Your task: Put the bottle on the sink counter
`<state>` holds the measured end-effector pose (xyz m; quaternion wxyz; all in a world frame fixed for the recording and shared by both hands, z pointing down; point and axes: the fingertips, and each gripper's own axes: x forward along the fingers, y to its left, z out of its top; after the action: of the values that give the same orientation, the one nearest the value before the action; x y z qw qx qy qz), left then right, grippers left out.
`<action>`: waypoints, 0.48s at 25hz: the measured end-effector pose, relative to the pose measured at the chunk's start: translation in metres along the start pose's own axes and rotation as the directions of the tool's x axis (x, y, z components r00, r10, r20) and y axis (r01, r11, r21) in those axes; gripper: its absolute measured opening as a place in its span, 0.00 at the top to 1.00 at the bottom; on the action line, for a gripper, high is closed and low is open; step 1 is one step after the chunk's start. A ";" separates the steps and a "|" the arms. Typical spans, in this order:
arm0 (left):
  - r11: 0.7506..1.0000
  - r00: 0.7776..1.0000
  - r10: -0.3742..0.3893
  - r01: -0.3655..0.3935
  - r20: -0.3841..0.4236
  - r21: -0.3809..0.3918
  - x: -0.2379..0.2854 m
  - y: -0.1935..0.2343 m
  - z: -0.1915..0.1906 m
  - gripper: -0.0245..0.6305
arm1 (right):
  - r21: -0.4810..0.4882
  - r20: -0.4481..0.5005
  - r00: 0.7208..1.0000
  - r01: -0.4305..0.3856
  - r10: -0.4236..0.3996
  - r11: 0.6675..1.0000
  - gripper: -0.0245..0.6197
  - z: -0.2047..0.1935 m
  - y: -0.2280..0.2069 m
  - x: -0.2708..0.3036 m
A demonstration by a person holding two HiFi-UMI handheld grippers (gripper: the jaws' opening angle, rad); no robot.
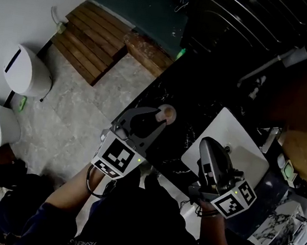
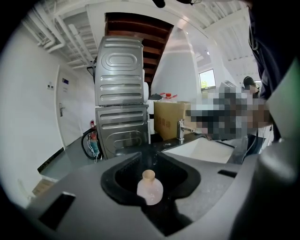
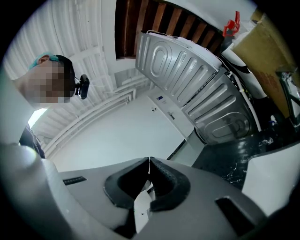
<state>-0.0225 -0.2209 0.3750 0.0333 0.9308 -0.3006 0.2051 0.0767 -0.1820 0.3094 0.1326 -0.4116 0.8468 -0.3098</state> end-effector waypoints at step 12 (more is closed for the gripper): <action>1.000 0.998 0.002 -0.001 0.060 -0.023 -0.036 -0.006 0.015 0.94 | -0.055 0.018 1.000 -0.021 0.022 0.998 0.92 0.005 0.031 0.001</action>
<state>-0.0400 -0.1991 0.3477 0.0349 0.9359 -0.3044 0.1738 0.0595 -0.1703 0.2858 0.1326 -0.4087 0.8582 -0.2810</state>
